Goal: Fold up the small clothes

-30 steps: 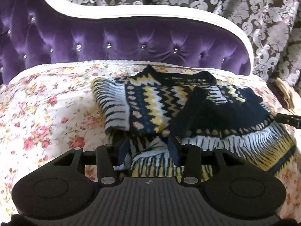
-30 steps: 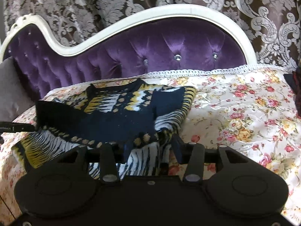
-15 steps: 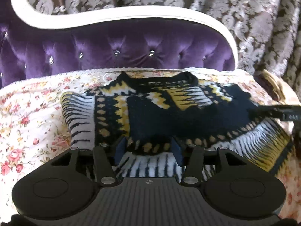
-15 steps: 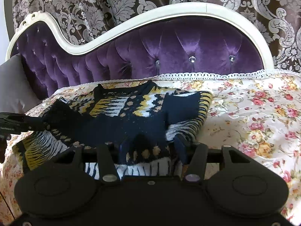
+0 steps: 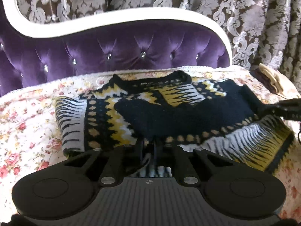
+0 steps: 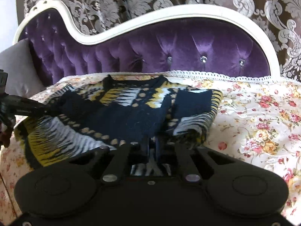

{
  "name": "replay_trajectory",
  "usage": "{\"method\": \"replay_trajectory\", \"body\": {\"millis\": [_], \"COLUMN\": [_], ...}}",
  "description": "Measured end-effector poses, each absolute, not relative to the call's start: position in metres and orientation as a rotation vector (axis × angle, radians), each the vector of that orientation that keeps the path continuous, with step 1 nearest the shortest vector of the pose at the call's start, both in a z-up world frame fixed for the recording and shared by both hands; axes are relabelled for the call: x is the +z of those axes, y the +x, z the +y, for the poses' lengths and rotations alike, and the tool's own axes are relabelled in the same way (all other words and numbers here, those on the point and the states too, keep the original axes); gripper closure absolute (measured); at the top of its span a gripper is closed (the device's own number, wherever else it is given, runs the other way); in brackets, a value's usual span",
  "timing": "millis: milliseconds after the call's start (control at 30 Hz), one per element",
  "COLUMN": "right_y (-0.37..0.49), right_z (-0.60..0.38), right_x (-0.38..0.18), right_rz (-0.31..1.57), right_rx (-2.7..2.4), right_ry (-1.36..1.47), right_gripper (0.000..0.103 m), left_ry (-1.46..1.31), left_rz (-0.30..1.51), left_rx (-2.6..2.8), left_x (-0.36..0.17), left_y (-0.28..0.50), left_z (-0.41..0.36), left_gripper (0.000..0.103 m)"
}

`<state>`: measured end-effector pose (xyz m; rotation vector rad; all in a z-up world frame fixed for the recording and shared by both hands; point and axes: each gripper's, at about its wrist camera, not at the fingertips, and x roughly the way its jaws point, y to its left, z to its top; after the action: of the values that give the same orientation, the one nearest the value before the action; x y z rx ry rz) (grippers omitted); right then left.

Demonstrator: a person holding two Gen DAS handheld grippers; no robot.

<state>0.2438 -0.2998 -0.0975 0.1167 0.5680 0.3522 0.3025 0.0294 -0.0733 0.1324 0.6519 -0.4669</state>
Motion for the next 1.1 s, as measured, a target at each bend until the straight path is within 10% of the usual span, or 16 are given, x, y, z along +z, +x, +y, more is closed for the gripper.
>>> {"method": "replay_trajectory", "body": {"millis": [467, 700, 833, 967, 1100], "right_y": [0.264, 0.330, 0.329, 0.324, 0.326], "right_z": [-0.298, -0.292, -0.296, -0.301, -0.310], "right_x": [-0.025, -0.040, -0.061, -0.082, -0.098], "right_rz": [0.388, 0.439, 0.493, 0.574, 0.644], "right_rx": [0.324, 0.280, 0.290, 0.286, 0.280], "right_ry": [0.135, 0.121, 0.126, 0.111, 0.135], "right_gripper": [0.093, 0.093, 0.093, 0.075, 0.036], "left_ry": [0.125, 0.000, -0.031, -0.012, 0.056], "left_rz": [0.416, 0.618, 0.751, 0.834, 0.857], "left_rx": [-0.357, -0.380, -0.402, -0.438, -0.437], "left_x": [0.019, -0.001, -0.039, -0.063, -0.075], "left_y": [0.321, 0.384, 0.385, 0.379, 0.378], "left_z": [0.036, 0.052, 0.053, 0.047, 0.035], "left_gripper": [0.093, 0.092, 0.058, 0.044, 0.043]}}
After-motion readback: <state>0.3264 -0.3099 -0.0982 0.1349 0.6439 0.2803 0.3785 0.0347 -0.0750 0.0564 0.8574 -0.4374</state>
